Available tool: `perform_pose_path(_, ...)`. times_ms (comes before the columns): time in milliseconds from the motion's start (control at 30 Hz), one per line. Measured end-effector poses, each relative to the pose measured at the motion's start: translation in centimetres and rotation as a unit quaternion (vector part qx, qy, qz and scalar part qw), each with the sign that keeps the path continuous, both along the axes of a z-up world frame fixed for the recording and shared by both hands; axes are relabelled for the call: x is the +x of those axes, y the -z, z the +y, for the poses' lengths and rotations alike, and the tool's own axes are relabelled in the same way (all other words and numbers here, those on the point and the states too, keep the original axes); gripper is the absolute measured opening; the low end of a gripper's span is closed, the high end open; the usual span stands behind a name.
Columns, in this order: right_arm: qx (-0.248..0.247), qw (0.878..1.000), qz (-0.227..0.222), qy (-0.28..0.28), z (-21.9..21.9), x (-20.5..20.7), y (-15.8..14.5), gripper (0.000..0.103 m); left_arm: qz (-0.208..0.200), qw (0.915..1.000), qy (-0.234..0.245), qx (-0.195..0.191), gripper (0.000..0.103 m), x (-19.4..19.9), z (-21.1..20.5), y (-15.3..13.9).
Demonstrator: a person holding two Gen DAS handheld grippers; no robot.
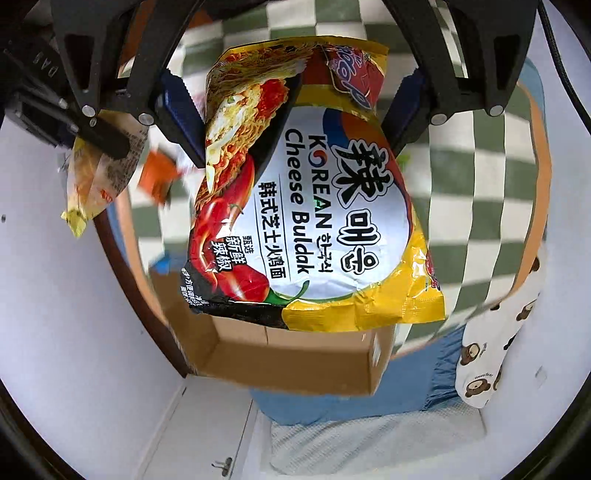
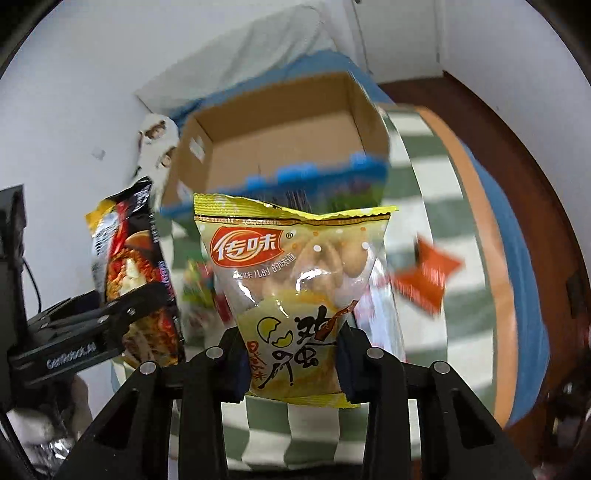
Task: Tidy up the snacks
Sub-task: 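Carry both packs into the cardboard box and open both tools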
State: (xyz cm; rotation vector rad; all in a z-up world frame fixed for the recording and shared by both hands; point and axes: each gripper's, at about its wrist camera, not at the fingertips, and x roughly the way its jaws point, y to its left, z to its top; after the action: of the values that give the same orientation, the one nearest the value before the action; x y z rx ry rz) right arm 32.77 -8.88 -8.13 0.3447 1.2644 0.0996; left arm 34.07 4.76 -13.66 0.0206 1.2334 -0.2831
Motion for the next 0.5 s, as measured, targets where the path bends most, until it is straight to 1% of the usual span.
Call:
perform_pose_path(67,0.008,1.0,-0.005,-0.008,-0.6,3.3,-0.9,0.038,0.003,1.0,-0.006,-0.001,0.088,3.7,-0.9,-0.8)
perform_pose_path(100,0.012,1.0,-0.006,-0.01,-0.8,4.6,-1.1,0.038,0.005,1.0,-0.009,0.0,0.088,5.3,-1.3,-0.1)
perform_pose_path(167,0.015,1.0,-0.009,-0.022,-0.9,8.1,-1.5,0.038,0.012,0.9998,-0.015,0.002,0.088,9.3,-2.2,0.0)
perform_pose_path(200,0.012,1.0,-0.01,-0.027,-0.8,9.7,-1.5,0.039,0.02,0.9997,-0.013,0.005,0.088,11.1,-2.6,0.3)
perform_pose_path(233,0.009,0.999,-0.009,-0.035,-0.7,12.2,-1.2,0.038,0.031,0.9994,-0.014,0.004,0.088,12.9,-2.9,0.8)
perform_pose_path(267,0.008,0.999,-0.006,-0.04,-0.6,13.6,-0.9,0.039,0.037,0.9992,-0.017,0.003,0.088,13.9,-3.1,1.2)
perform_pose_path(333,0.008,0.999,0.006,-0.05,-0.2,17.4,0.3,0.039,0.067,0.9975,-0.023,0.002,0.088,17.7,-3.6,3.1)
perform_pose_path(367,0.007,0.998,0.014,-0.054,0.0,19.5,1.4,0.039,0.076,0.9968,-0.025,0.001,0.088,18.8,-3.7,3.7)
perform_pose_path(433,0.002,0.998,0.032,-0.058,0.2,23.1,3.5,0.039,0.105,0.994,-0.028,0.005,0.088,22.0,-3.5,6.4)
perform_pose_path(467,0.002,0.998,0.039,-0.058,0.3,24.5,4.4,0.039,0.11,0.9934,-0.03,0.008,0.088,22.8,-3.4,7.1)
perform_pose_path(500,0.0,0.997,0.045,-0.058,0.4,25.6,5.3,0.039,0.121,0.9921,-0.03,0.014,0.088,24.2,-3.4,8.5)
